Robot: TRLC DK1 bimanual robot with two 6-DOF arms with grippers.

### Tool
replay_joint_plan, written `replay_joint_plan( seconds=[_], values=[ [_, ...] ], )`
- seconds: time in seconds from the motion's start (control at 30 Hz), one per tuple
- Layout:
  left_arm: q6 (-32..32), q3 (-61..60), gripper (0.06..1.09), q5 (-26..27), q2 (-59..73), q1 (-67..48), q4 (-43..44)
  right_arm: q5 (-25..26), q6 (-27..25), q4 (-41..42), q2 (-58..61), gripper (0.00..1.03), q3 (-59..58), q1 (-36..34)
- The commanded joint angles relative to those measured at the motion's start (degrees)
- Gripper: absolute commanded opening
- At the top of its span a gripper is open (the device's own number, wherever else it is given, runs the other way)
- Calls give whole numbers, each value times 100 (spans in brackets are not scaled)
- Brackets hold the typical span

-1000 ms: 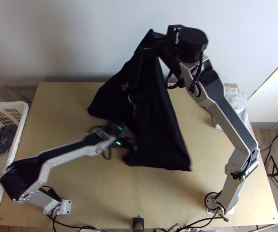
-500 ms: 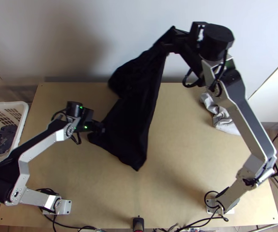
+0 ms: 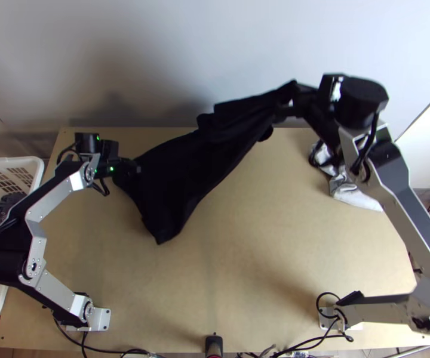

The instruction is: Fold the t-shirt

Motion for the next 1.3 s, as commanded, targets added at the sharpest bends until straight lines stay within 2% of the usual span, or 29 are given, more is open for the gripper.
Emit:
replay_joint_plan(
  seconds=[0.0, 0.17, 0.33, 0.63, 0.9, 1.07, 1.17, 1.27],
  values=[
    [-244, 735, 10, 73, 234, 34, -20, -187, 22, 39, -781, 5, -1565, 147],
    [-349, 1236, 10, 108, 603, -168, -275, -205, -22, 39, -1273, 5, -2725, 411],
    [-288, 1016, 10, 257, 673, -502, -671, -205, -57, 39, -1712, 5, -3674, 534],
    [-86, 954, 10, 249, 946, -335, -855, -231, -1111, 416, -2618, 4, -5537, 288],
    [-15, 1816, 10, 231, 1895, 104, -1207, -925, -1946, 399, -3435, 4, -6065, -776],
    [-253, 2185, 10, 231, 2167, 122, -1435, -1435, -3151, 153, -4226, 4, -6513, -1760],
    [-402, 2308, 10, 249, 2185, 60, -1699, -1804, -3414, -260, -4437, 3, -6627, -2358],
    [-384, 2369, 10, 319, 2088, -115, -2261, -1804, -3423, -392, -4859, 3, -6856, -2314]
  ],
)
